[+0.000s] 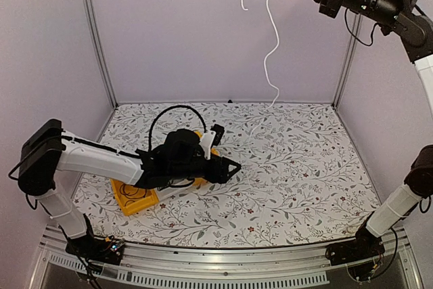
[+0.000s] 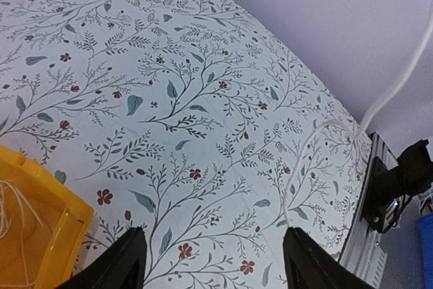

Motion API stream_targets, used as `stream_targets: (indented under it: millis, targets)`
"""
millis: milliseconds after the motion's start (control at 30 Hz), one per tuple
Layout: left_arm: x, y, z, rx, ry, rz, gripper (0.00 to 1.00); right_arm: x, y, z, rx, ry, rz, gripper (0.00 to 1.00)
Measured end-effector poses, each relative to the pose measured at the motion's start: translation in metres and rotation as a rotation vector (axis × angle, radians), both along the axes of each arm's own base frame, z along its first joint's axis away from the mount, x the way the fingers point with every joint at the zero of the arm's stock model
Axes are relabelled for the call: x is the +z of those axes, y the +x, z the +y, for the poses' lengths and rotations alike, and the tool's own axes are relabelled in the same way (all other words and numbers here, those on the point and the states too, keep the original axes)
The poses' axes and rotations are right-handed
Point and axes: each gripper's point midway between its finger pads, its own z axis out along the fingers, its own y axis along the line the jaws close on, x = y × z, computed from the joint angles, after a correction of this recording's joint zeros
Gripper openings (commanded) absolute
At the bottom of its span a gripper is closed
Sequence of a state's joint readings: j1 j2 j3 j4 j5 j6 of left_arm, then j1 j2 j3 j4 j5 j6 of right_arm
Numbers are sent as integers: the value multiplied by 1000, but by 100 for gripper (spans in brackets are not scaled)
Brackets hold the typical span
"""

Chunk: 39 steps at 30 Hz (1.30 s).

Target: Untangle the cables

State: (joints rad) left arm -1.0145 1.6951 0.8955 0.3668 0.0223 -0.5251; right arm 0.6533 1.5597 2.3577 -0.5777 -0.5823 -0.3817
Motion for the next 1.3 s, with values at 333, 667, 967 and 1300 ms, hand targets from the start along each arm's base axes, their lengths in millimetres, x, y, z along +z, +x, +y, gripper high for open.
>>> stream_targets:
  millis: [333,667,967,1300]
  targets:
    - [59,-15,81,196,-47,-15,75,0,27,21,8,41,-16,0]
    - [117,-23,187,513,-150,-83,77,-30,63,61,49,36,78,0]
    - [121,-38,245,656,-185,-51,76,-44,72,100,104,49,78,0]
    - [109,-44,261,694,-152,-24,75,-55,93,128,112,81,60,0]
